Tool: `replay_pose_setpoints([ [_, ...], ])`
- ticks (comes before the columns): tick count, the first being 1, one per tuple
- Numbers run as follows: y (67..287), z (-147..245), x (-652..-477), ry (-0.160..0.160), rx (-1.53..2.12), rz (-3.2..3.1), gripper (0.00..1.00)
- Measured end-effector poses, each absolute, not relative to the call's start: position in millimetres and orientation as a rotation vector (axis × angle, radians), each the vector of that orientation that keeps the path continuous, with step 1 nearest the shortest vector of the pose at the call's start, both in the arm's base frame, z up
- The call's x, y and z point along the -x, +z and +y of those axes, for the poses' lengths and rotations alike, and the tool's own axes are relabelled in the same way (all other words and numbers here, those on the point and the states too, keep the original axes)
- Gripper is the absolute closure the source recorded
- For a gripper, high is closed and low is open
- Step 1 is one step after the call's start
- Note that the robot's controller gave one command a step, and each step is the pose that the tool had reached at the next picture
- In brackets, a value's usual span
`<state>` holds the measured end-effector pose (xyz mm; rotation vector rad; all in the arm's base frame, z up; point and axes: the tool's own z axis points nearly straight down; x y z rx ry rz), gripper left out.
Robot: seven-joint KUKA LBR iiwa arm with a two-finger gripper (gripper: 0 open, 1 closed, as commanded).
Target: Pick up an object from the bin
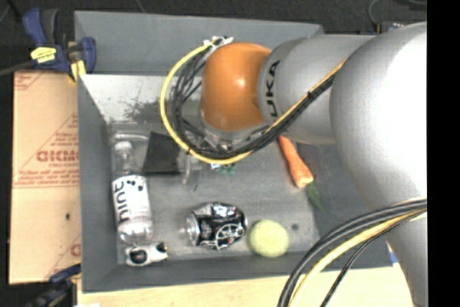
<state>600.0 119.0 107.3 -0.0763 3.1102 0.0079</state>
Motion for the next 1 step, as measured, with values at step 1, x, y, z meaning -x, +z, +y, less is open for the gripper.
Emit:
replay_pose_setpoints([
  [1, 122.4, 122.9, -589.9, 0.005, 0.162, 3.129, 1.0],
])
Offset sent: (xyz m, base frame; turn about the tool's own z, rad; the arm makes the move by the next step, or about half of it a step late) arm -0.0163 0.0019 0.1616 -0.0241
